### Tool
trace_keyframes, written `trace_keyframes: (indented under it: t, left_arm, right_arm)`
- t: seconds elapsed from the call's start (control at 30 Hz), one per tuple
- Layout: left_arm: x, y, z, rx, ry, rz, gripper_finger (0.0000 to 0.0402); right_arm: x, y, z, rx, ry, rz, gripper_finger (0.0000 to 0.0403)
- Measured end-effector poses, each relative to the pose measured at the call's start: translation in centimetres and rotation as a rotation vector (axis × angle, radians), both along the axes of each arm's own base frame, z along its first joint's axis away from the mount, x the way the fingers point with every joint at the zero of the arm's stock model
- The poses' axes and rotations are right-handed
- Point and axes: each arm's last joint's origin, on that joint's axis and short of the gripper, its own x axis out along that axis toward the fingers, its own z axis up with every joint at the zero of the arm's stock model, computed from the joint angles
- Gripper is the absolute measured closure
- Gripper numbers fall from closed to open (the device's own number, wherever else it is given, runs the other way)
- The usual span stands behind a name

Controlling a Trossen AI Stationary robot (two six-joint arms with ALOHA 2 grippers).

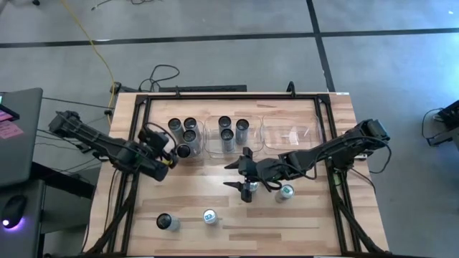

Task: Sort soda cans
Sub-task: Put the green soda can into the left transparent bin

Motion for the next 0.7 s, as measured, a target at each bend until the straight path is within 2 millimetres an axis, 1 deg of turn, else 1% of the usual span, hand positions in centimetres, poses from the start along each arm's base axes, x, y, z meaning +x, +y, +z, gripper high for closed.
trace_keyframes:
  t: [0.2,0.47,0.57,0.7]
  left_arm:
    - [0.0,0.1,0.1,-0.003,0.003,0.002,0.0075]
    - [0.3,-0.2,1.5,-0.002,-0.034,-0.049,0.0075]
    - [0.8,-0.6,1.3,-0.020,-0.037,-0.089,0.0075]
    - [1.1,-0.9,0.7,-0.016,-0.016,-0.096,0.0075]
  right_arm:
    - [0.0,0.0,0.0,-0.001,0.004,0.000,0.0117]
    - [0.0,0.0,-0.1,-0.003,0.006,0.001,0.0117]
    - [0.0,0.0,-0.1,-0.003,0.009,0.001,0.0117]
    - [-0.1,0.0,-0.1,-0.005,0.014,0.001,0.0117]
